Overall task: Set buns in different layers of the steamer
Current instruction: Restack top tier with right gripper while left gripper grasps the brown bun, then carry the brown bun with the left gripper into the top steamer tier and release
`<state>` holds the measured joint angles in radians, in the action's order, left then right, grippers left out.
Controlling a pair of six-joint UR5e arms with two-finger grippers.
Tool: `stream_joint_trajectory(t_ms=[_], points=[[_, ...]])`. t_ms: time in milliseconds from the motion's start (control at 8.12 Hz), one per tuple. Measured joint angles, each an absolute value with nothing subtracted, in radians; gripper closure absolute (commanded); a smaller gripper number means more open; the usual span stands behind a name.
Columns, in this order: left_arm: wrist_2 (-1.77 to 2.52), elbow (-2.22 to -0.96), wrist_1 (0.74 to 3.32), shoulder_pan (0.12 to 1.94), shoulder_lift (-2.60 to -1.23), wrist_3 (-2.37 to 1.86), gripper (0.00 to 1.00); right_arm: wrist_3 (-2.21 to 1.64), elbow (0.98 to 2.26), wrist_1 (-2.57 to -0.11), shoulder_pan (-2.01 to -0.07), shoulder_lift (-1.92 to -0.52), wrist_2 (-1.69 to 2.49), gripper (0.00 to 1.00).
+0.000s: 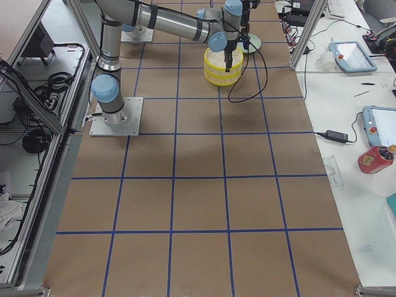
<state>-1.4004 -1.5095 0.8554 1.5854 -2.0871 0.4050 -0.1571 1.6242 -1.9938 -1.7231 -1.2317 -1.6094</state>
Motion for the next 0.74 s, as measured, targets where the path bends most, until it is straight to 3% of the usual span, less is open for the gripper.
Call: stream_joint_trajectory(t_ms=[615,738], points=[[-1.401,-1.547,0.882,1.817,-1.986,0.023,1.00,-0.086,1.619,-1.786,-1.565,-1.452,-1.579,0.00],[-1.400,-1.568,0.876,1.862,-1.982,-0.037,0.74,-0.046,1.619,-1.725,-1.534,-1.501,-1.577,0.00]])
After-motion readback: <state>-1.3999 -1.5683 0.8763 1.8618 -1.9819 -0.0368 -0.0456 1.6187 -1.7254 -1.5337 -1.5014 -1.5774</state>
